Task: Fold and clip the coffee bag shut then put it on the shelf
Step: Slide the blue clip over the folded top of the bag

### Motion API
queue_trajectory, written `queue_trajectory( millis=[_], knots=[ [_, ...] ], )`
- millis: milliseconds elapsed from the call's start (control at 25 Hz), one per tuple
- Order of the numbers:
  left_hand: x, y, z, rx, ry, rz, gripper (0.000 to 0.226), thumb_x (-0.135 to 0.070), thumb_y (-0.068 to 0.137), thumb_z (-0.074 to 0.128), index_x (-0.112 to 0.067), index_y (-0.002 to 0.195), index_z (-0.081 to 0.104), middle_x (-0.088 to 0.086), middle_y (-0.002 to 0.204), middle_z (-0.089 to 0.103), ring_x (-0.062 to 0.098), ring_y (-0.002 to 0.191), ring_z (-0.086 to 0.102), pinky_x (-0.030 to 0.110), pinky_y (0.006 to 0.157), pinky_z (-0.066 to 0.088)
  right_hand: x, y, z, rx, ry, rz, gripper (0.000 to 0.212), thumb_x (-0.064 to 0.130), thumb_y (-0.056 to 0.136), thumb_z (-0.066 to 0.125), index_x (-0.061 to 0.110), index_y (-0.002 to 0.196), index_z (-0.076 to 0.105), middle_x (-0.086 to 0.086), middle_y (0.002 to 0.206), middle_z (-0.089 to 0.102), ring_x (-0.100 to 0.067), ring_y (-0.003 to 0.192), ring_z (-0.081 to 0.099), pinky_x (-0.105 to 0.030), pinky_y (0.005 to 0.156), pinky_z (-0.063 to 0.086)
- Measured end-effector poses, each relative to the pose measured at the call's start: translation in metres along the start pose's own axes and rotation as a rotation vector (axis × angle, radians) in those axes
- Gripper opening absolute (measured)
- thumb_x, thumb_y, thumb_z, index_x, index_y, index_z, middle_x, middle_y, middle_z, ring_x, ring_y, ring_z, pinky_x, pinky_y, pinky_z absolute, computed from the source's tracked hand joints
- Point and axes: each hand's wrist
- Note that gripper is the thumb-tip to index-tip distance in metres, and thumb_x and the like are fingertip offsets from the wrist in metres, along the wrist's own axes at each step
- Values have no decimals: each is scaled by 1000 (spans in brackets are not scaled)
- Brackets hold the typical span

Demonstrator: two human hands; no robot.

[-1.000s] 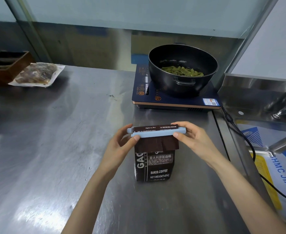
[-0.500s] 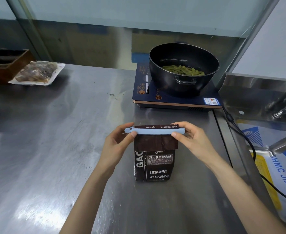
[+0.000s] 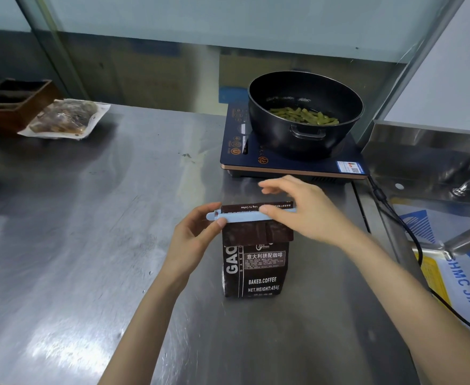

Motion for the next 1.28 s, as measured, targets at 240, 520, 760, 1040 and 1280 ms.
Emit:
queue_trajectory(
  millis=[240, 520, 760, 1040, 1280],
  knots=[
    [-2, 0, -3, 26, 26, 32, 21, -13, 81, 59, -29, 95, 61, -10, 94, 66, -7, 80, 63, 8, 75, 51, 29, 23, 22, 322, -251, -1, 39, 41, 84, 51, 21, 117, 53, -5, 111, 57, -23, 105, 52, -42, 86, 46],
    [1, 0, -5, 31, 56, 12, 16, -17, 82, 59, -30, 91, 62, -11, 90, 66, -10, 76, 62, 5, 68, 49, 30, 17, 32, 199, -240, 11, 33, 38, 86, 51, 22, 114, 55, -3, 107, 59, -21, 99, 53, -32, 70, 36],
    [2, 0, -2, -8, 69, 26, 10, -15, 81, 60, -24, 81, 63, -16, 70, 67, -10, 65, 60, 3, 63, 45, 33, 12, 35, 119, -263, -15, 34, 39, 87, 49, 19, 115, 55, -4, 111, 61, -24, 102, 54, -29, 77, 31],
    [3, 0, 1, -55, 219, 67, 9, -21, 82, 59, -27, 76, 57, -12, 76, 62, -7, 62, 55, 14, 61, 41, 38, 7, 37, 85, -251, -4, 33, 33, 89, 47, 17, 118, 53, -3, 113, 59, -26, 104, 50, -29, 86, 29],
    [4, 0, 6, -88, 212, 63, 12, -19, 82, 60, -28, 74, 57, -12, 71, 60, -5, 58, 53, 25, 62, 37, 37, 4, 37, 79, -251, 4, 32, 32, 90, 46, 16, 117, 52, -4, 113, 59, -26, 105, 50, -28, 87, 28]
  ],
)
Point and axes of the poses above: each hand's wrist, its own y-axis towards the middle knuckle, its own z-axis out of the palm, x = y × z
